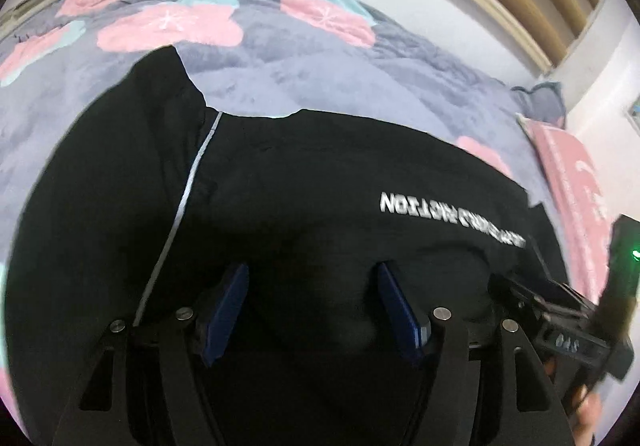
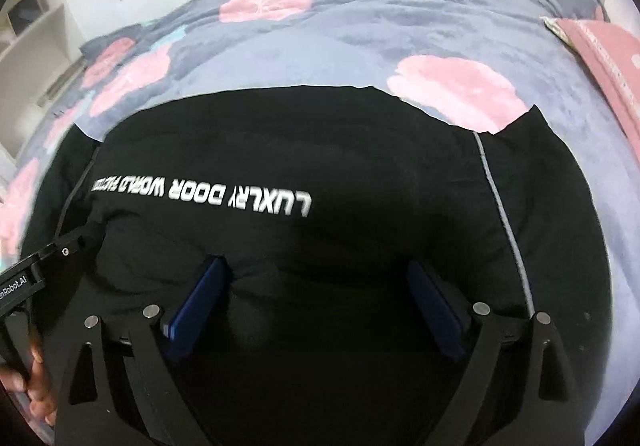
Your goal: Fold large clothes
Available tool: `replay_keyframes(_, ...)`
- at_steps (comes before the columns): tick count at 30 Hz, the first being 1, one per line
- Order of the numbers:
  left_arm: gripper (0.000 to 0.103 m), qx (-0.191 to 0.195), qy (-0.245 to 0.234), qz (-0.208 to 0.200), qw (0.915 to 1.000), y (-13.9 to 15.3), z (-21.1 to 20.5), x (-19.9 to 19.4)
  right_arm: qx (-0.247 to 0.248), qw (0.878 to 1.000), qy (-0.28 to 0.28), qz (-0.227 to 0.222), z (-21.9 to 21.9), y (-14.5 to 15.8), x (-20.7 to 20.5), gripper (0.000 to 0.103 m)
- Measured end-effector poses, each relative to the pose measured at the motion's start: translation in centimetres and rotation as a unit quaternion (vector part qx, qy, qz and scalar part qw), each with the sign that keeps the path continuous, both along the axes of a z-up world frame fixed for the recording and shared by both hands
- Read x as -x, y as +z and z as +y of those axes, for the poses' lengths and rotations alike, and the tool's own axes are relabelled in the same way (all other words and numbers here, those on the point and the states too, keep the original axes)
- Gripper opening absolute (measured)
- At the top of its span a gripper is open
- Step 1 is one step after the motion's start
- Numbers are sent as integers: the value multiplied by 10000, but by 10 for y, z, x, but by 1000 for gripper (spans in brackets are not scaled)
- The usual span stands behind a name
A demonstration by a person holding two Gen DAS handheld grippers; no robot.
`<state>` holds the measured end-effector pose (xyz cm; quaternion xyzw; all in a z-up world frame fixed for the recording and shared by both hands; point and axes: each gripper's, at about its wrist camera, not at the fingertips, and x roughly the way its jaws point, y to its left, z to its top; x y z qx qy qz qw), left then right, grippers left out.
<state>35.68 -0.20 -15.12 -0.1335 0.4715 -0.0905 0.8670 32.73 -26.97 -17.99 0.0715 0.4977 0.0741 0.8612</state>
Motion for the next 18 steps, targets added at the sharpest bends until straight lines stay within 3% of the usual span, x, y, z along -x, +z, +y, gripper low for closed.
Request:
replay_keyframes(2,69,-175,-75,-94,9998,18,5,24,133,9996,-76,228,-13,15,18,91)
replay_keyframes(3,69,-337,-160,-191,9991,30,8,41,71,9997,-44,234,-13,26,25,84)
replay_keyframes(5,69,-661,-268,-451,9964,46,10,76,-41,9999,124,39,-16,53,62,80)
replay_keyframes(7,69,-770,-271,-406,9958,48,16,107,196,9994,258,-95,-14,67,98,79)
replay_keyframes(9,69,-566,-216,-217,9979,36,22,116,154,9992,366,84,-11,60,120,76)
replay_keyframes(12,69,-276,-214,156,9993,-1,34,110,81,9979,389,502,-5,22,121,73)
replay_keyframes(14,69,-192,-198,109,9996,-6,35,107,255,9979,404,442,1,6,116,74)
replay_keyframes(18,69,-376,-302,-215,9986,0,32,116,310,9984,274,379,1,10,115,74)
